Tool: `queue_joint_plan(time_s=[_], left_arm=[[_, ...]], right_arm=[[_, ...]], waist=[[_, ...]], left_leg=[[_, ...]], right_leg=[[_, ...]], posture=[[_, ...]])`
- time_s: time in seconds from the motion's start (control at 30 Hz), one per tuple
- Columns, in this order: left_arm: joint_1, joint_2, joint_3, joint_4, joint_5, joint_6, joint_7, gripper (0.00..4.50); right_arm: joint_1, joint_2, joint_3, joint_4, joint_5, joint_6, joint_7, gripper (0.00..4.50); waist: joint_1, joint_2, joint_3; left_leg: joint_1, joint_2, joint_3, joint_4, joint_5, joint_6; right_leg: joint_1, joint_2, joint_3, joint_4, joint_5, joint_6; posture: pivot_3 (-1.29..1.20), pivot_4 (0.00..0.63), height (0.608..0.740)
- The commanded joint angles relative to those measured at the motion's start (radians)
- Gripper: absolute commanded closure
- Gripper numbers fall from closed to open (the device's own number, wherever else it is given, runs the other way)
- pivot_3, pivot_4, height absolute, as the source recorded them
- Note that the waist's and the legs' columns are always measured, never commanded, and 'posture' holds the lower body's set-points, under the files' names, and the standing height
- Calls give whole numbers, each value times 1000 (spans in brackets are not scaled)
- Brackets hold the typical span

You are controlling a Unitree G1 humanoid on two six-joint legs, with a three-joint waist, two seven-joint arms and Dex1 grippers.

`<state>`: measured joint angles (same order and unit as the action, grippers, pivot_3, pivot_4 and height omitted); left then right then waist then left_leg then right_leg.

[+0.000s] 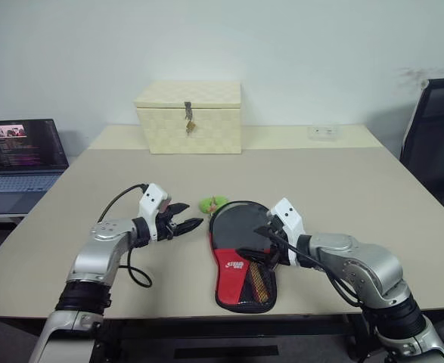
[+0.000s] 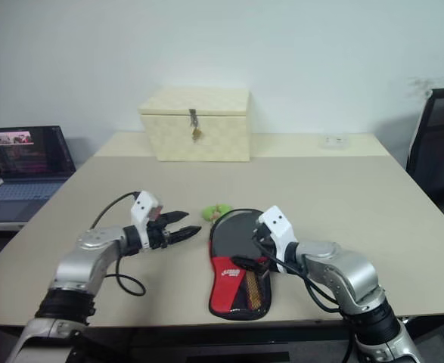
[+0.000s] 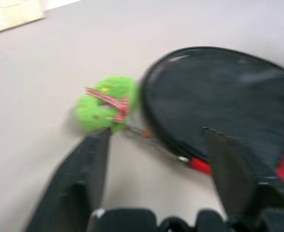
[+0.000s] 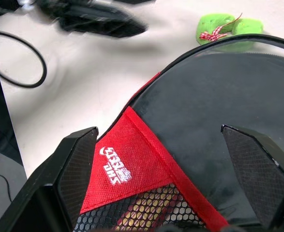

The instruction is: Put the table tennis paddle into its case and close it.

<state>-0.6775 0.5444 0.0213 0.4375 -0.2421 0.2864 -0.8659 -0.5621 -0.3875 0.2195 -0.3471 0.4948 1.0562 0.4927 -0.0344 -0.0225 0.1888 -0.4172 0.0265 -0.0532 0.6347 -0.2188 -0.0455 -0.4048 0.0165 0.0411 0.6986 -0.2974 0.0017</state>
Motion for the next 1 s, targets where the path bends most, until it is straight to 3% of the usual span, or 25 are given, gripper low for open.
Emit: queue_joint_plan(time_s=[0.03,0.2,0.4,0.73,0.83,1.0], left_arm=[[-121,-42,-7,142,47,-45,65,19],[-315,-108,-29,476,105,-79,69,19],[-448,-158,-26,783,169,-102,103,19],[-464,-197,-16,872,230,-131,147,19],[-459,-202,-4,875,229,-128,158,597],[-449,-206,18,876,224,-120,164,2323]], right_arm=[[-2,12,1,-33,-5,-20,-1,0],[-7,30,12,-30,-20,-18,-13,0],[-7,42,10,-32,-33,-9,-35,0],[-2,42,3,-45,-54,-18,-52,0],[-9,39,3,-44,-58,-30,-52,0],[-46,51,0,-29,-68,-61,-51,0]], waist=[[2,0,0],[2,0,0],[-2,0,0],[1,-1,0],[1,-1,0],[0,-1,0]], left_leg=[[0,0,0,1,0,0],[-1,-3,1,1,0,0],[-1,-5,1,1,0,0],[0,-4,0,2,0,0],[0,-4,0,4,0,0],[0,-5,0,7,0,0]], right_leg=[[0,0,0,0,0,0],[0,0,-1,0,0,0],[0,1,-1,0,0,0],[0,1,-1,1,0,0],[0,1,-2,2,0,0],[0,1,-1,6,0,1]], posture=[[0,150,740],[0,150,740],[0,150,740],[0,150,740],[0,150,740],[0,150,740]])
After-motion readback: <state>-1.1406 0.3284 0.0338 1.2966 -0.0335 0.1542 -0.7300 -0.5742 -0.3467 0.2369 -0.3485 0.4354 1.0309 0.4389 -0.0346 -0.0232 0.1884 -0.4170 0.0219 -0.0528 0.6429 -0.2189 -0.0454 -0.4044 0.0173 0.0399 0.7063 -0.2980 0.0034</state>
